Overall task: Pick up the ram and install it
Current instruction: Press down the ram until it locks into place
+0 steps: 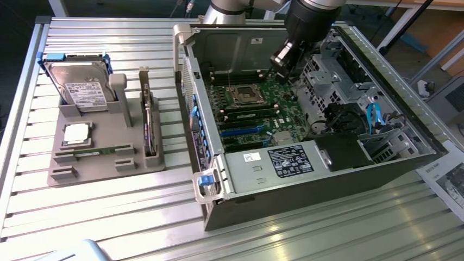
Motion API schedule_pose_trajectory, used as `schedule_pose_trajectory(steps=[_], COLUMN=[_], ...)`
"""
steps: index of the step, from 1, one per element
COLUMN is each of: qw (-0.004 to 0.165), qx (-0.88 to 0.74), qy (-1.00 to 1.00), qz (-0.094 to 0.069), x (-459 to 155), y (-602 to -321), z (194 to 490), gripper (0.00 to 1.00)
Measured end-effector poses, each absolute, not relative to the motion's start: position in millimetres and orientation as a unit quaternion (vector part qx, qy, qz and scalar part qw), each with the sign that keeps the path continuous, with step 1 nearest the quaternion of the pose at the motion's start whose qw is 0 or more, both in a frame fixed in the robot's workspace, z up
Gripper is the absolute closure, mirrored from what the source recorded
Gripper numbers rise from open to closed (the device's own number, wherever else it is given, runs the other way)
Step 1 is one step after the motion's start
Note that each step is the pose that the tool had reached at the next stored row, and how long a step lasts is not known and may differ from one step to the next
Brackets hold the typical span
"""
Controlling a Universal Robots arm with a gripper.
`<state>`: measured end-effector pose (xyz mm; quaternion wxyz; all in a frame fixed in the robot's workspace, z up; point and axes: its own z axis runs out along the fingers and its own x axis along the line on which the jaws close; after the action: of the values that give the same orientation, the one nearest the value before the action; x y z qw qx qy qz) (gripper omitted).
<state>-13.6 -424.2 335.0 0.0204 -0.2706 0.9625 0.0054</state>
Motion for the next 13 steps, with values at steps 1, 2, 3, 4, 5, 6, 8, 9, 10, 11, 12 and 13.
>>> schedule_pose_trajectory(steps=[1,2,3,4,5,6,8,9,10,11,12,13], qw=[0.020,0.020,0.021,0.021,0.021,0.021,0.021,0.021,0.021,0.021,0.021,0.021], qx=[-0.262,-0.251,-0.243,-0.229,-0.213,-0.200,-0.183,-0.173,-0.163,-0.154,-0.145,-0.137], qy=[0.965,0.968,0.970,0.973,0.977,0.980,0.983,0.985,0.986,0.988,0.989,0.990], qz=[0.005,0.005,0.005,0.005,0.004,0.004,0.004,0.003,0.003,0.003,0.003,0.003], x=[-13.7,-13.6,-13.7,-13.7,-13.6,-13.6,-13.6,-13.6,-13.6,-13.7,-13.6,-13.6], y=[-424.2,-424.2,-424.2,-424.2,-424.2,-424.2,-424.2,-424.2,-424.2,-424.2,-424.2,-424.2], z=[335.0,335.0,335.0,335.0,335.0,335.0,335.0,335.0,334.9,334.9,334.9,334.9], gripper=[0.90,0.90,0.90,0.90,0.90,0.90,0.90,0.90,0.90,0.90,0.90,0.90])
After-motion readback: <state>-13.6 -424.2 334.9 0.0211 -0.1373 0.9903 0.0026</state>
